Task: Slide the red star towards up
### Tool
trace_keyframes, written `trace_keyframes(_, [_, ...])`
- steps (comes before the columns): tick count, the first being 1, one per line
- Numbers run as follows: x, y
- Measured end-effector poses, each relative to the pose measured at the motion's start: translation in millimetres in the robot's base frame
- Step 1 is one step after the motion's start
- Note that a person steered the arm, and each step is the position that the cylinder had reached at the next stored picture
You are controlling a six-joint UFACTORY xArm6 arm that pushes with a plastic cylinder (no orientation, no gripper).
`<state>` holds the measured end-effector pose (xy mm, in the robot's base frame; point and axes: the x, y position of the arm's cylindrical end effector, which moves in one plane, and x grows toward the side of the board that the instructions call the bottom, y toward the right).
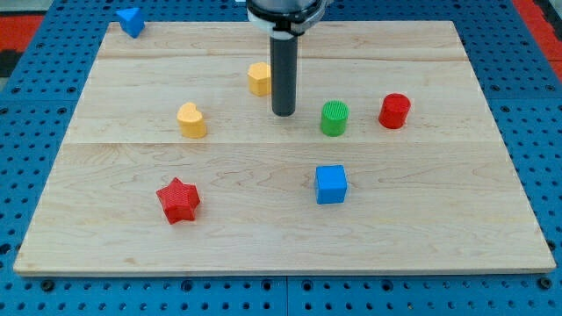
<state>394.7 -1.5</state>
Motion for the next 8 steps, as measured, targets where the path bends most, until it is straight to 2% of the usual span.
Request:
trace_keyframes(3, [65.3, 22.1])
trace_keyframes(6, [73.4, 22.1])
trace_keyframes(8, [137.8, 22.1])
